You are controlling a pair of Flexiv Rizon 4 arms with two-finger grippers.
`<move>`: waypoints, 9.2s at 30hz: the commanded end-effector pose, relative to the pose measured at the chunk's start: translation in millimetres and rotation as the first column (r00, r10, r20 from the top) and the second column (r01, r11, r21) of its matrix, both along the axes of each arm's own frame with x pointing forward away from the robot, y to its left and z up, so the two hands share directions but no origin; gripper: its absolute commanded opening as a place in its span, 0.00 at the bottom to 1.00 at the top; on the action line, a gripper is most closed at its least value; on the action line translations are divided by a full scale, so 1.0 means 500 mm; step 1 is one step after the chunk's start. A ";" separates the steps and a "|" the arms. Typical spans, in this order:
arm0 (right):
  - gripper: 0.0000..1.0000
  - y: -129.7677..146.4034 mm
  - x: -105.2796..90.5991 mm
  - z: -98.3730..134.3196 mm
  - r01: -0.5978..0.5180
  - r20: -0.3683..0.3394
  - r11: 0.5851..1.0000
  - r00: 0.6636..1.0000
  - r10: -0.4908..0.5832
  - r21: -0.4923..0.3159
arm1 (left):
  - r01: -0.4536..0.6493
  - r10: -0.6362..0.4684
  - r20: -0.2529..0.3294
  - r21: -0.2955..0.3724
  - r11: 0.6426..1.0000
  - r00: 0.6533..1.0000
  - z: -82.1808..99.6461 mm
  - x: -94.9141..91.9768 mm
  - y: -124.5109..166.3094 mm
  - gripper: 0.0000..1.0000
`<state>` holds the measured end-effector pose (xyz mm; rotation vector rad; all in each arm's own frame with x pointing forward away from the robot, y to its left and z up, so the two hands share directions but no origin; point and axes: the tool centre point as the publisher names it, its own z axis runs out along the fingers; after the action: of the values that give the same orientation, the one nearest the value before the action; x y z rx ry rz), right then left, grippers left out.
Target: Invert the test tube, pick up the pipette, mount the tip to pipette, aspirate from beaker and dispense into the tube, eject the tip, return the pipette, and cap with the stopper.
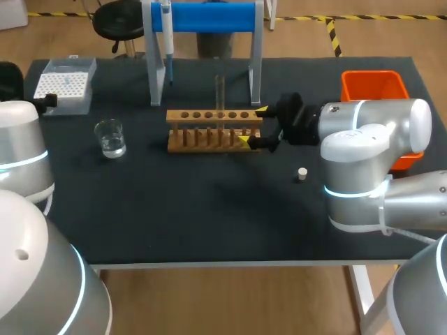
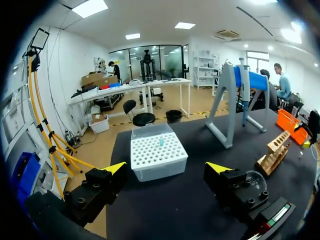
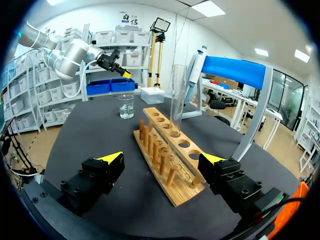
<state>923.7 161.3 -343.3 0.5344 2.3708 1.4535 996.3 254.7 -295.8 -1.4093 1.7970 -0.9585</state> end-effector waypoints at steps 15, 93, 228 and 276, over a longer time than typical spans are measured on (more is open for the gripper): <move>1.00 0.000 -0.001 -0.001 0.002 0.002 1.000 1.000 -0.002 0.001 | -0.014 0.014 -0.014 -0.024 1.000 1.000 -0.057 0.121 0.009 1.00; 1.00 0.000 -0.001 -0.001 0.002 0.002 1.000 1.000 -0.002 0.001 | -0.007 0.009 0.035 -0.042 0.999 0.999 -0.104 0.224 -0.033 1.00; 1.00 0.000 -0.001 -0.001 0.002 0.002 1.000 1.000 -0.002 0.001 | -0.071 0.071 -0.014 -0.020 0.997 0.997 -0.110 0.291 -0.019 0.00; 1.00 0.000 -0.001 -0.001 0.002 0.002 1.000 1.000 -0.002 0.001 | -0.104 0.101 0.040 0.062 0.993 0.994 -0.036 0.287 -0.034 0.00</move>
<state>923.7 161.3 -343.3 0.5345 2.3708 1.4535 1140.1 239.5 -314.9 -1.4190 1.7000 -0.8629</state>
